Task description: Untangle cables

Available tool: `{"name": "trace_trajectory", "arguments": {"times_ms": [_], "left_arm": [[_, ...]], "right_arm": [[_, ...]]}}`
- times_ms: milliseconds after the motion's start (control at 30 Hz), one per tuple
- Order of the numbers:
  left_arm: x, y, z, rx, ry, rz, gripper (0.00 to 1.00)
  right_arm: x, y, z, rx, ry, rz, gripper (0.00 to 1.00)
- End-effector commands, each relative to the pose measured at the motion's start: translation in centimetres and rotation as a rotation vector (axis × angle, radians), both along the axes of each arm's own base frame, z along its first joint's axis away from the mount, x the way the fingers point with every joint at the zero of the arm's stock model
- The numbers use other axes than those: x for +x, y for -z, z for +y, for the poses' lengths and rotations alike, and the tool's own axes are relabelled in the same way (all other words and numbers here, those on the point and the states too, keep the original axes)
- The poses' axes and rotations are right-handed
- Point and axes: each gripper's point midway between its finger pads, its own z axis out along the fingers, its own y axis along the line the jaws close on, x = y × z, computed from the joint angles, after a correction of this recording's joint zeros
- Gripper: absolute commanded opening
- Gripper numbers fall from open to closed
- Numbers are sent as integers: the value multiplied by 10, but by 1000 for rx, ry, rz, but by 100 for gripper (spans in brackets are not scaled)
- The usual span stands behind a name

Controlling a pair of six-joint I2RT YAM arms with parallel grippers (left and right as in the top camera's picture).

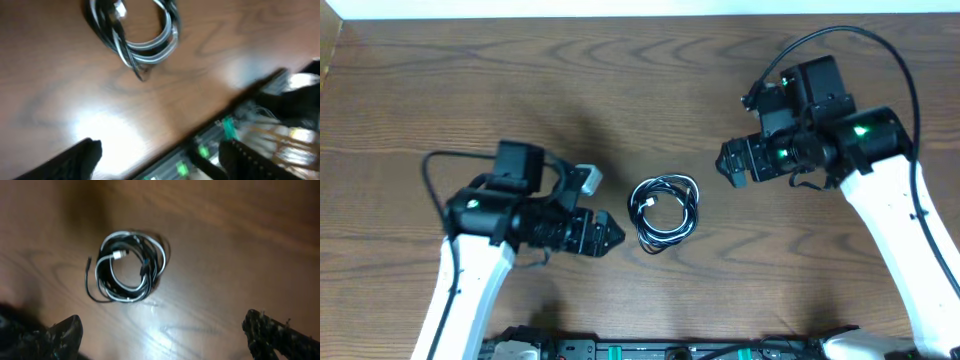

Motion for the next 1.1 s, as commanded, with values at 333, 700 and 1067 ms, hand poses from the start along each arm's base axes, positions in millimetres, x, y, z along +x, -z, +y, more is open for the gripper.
{"name": "trace_trajectory", "arguments": {"times_ms": [333,700,1067], "left_arm": [[46,99,-29,180,-25,46,65],[55,137,-63,199,-24,73,51],[56,149,-59,286,-27,48,49]], "right_arm": [[-17,-11,-29,-143,32,-42,99],[-18,-11,-28,-136,36,-37,99],[-20,-10,-28,-130,51,-24,99]]}}
